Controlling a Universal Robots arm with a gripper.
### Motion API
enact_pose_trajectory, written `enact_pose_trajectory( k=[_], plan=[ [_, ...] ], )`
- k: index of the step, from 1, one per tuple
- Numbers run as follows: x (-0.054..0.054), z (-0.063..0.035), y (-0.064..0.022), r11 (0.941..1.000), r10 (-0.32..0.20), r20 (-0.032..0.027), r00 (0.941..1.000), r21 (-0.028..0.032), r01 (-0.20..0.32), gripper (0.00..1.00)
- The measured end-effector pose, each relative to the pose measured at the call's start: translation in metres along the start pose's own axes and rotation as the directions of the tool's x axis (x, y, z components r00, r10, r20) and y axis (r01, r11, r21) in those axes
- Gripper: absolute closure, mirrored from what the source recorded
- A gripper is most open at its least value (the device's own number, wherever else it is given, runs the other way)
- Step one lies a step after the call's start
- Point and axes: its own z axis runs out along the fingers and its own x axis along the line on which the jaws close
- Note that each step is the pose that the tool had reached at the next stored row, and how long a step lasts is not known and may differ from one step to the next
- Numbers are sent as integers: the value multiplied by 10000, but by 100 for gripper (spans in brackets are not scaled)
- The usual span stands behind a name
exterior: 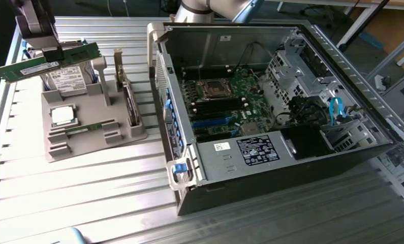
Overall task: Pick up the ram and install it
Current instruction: 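Pick up the ram and move it above insertion slot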
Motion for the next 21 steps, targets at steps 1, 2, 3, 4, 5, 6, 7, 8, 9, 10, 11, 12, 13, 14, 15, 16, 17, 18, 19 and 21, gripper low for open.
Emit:
enact_pose_trajectory(
  k=[1, 2, 3, 4, 5, 6, 7, 8, 9, 10, 11, 12, 13, 14, 15, 16, 17, 18, 19, 21],
  plan=[
    [-1, -11, 0, 10000, 0, 0, 10000, 0, 0, 88],
    [-1, -18, 0, 10000, 0, 1, 10000, 1, 0, 88],
    [-2, -34, 0, 10000, 0, 0, 10000, 1, 0, 88],
    [-3, -46, 0, 10000, 0, 0, 10000, 0, 0, 88],
    [-4, -61, 0, 10000, 0, 0, 10000, 0, 0, 88],
    [-5, -74, 0, 10000, 1, 0, 10000, 0, -1, 88],
    [-6, -85, -1, 10000, 1, 1, 10000, 0, -1, 88],
    [-5, -94, -3, 10000, 1, 0, 10000, 0, -1, 88],
    [-5, -102, -7, 10000, 0, 1, 10000, -1, 0, 88],
    [-3, -110, -16, 10000, -1, 2, 10000, 2, 1, 88],
    [-2, -113, -23, 10000, 0, 1, 10000, 1, 0, 88],
    [0, -115, -31, 10000, 0, 1, 10000, 0, 0, 88],
    [2, -116, -41, 10000, 0, 1, 10000, 0, 0, 88],
    [4, -117, -50, 10000, 1, 1, 10000, 0, -1, 88],
    [7, -118, -62, 10000, 1, 0, 10000, 1, -1, 88],
    [9, -117, -72, 10000, 0, 1, 10000, 1, 0, 88],
    [12, -118, -86, 10000, 1, 1, 10000, 1, -1, 88],
    [17, -118, -109, 10000, 1, 1, 10000, 0, -1, 88],
    [20, -119, -124, 10000, 1, 1, 10000, 1, -1, 88],
    [25, -119, -144, 10000, 1, 1, 10000, 0, -1, 88]
  ],
)
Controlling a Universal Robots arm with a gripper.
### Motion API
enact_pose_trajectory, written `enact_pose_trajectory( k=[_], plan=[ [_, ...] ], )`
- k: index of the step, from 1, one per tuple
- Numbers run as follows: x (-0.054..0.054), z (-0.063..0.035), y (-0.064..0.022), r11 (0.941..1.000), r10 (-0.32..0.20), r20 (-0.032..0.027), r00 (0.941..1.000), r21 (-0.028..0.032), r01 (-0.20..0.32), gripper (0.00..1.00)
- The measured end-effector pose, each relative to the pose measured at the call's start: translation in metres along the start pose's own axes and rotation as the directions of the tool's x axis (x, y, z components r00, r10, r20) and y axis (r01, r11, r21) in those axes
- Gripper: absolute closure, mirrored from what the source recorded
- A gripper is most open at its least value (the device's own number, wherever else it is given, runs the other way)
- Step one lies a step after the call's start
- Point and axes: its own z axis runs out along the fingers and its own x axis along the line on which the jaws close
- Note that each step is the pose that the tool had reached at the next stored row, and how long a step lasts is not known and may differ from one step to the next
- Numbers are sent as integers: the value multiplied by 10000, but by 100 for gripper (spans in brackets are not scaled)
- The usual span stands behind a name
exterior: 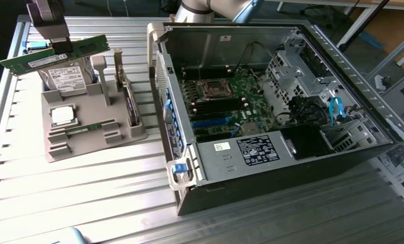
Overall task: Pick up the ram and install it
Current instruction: 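Pick up the ram and move it above insertion slot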
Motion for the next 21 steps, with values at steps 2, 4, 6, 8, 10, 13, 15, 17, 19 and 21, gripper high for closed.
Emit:
enact_pose_trajectory(
  k=[2, 4, 6, 8, 10, 13, 15, 17, 19, 21],
  plan=[
    [10, 0, -46, 10000, 0, 1, 10000, 0, 0, 88],
    [19, -2, -88, 10000, 0, 1, 10000, -2, 0, 88],
    [27, -3, -123, 10000, 0, 0, 10000, -3, 0, 88],
    [32, -3, -145, 10000, 1, 1, 10000, -1, -1, 88],
    [37, -4, -166, 10000, 2, 1, 10000, -2, -2, 88],
    [45, -5, -201, 10000, 3, 1, 10000, -2, -3, 88],
    [52, -5, -233, 10000, 3, 1, 10000, -1, -3, 88],
    [58, -6, -263, 10000, 2, 1, 10000, -1, -2, 88],
    [66, -7, -296, 10000, 2, 0, 10000, -2, -2, 88],
    [71, -7, -322, 10000, 3, 1, 10000, -2, -3, 88]
  ],
)
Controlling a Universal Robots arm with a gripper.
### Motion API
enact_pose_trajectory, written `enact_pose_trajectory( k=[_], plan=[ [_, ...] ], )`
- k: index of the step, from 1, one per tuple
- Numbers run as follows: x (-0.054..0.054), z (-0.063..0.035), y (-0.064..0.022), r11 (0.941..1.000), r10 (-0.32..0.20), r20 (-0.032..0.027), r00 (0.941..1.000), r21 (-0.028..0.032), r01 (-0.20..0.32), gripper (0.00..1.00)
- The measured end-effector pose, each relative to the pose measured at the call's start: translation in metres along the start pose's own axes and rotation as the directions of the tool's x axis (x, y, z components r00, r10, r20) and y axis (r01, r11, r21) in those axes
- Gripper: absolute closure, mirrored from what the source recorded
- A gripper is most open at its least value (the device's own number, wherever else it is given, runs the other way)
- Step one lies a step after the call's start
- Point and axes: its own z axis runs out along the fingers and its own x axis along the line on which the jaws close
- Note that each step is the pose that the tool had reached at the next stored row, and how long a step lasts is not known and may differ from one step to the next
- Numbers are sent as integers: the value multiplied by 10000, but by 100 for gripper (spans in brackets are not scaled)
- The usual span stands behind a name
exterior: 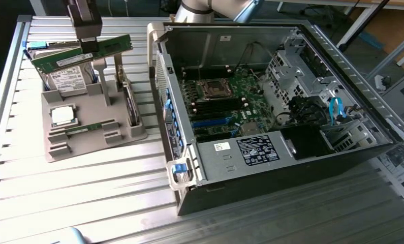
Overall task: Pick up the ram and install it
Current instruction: 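Pick up the ram and move it above insertion slot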
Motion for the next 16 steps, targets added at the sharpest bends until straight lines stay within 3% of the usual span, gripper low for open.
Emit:
enact_pose_trajectory(
  k=[16],
  plan=[
    [53, -5, -238, 10000, 0, -3, 10000, 0, 0, 88]
  ],
)
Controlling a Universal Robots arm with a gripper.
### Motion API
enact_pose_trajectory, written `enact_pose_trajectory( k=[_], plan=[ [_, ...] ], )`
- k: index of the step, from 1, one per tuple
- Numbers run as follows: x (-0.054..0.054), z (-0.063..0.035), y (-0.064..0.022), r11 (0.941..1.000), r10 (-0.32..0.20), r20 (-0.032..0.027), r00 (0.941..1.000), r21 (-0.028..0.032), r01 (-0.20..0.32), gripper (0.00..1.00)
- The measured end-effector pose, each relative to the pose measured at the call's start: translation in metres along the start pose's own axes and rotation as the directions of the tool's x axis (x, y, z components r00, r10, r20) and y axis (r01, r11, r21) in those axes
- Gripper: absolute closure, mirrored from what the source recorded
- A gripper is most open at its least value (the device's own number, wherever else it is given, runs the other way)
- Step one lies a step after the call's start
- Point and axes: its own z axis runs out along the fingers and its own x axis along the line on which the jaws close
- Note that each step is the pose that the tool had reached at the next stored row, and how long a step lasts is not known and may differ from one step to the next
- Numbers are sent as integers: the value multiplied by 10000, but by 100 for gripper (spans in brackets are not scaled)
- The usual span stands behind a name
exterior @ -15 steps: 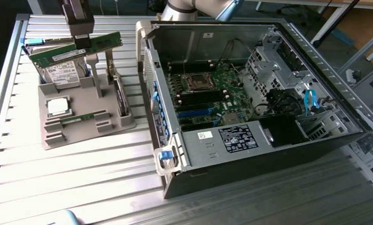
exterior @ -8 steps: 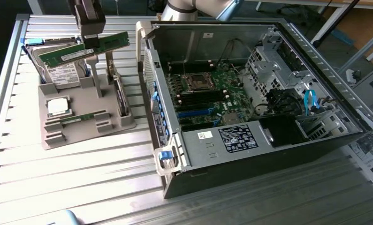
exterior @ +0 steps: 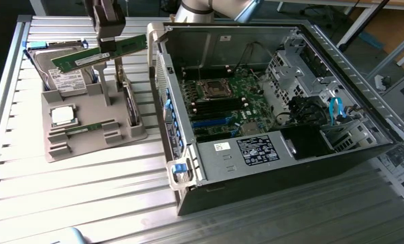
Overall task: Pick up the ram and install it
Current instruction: 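Pick up the ram and move it above insertion slot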
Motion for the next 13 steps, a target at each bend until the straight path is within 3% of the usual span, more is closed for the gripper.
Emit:
enact_pose_trajectory(
  k=[13],
  plan=[
    [46, -6, -210, 10000, 1, -29, 10000, -10, -1, 88]
  ],
)
